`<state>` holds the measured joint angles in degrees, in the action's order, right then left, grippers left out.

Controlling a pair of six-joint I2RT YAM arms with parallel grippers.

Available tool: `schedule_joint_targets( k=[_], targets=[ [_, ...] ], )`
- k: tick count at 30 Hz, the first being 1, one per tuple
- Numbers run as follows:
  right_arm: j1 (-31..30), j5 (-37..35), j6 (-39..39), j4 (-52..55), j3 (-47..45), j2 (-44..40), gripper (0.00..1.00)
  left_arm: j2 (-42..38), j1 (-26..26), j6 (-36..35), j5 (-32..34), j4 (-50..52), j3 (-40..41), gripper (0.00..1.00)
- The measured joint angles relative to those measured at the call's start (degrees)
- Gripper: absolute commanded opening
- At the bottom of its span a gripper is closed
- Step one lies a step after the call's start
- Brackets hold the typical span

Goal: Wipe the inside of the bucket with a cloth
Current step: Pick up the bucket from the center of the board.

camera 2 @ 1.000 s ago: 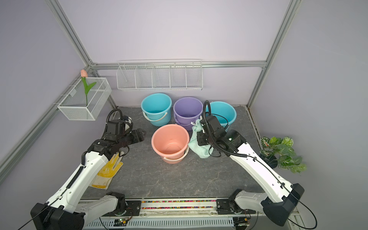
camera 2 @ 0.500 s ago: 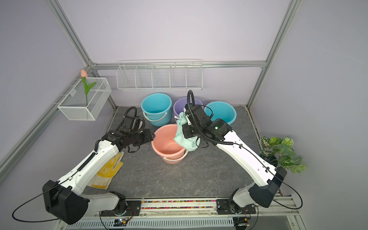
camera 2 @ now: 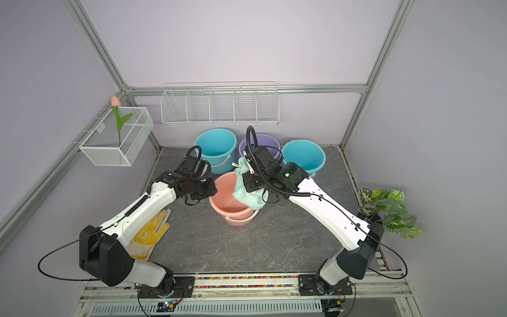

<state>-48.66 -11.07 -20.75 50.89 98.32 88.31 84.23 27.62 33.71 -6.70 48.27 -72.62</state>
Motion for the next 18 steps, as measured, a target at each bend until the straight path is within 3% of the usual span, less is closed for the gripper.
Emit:
schedule_joint_targets(
  k=[18],
  targets=[
    [-1.8, 0.0, -0.2, -0.3, 0.2, 1.2, 0.07, 2.7, 1.3, -3.8, 1.6, 8.2, -5.1, 0.26]
  ],
)
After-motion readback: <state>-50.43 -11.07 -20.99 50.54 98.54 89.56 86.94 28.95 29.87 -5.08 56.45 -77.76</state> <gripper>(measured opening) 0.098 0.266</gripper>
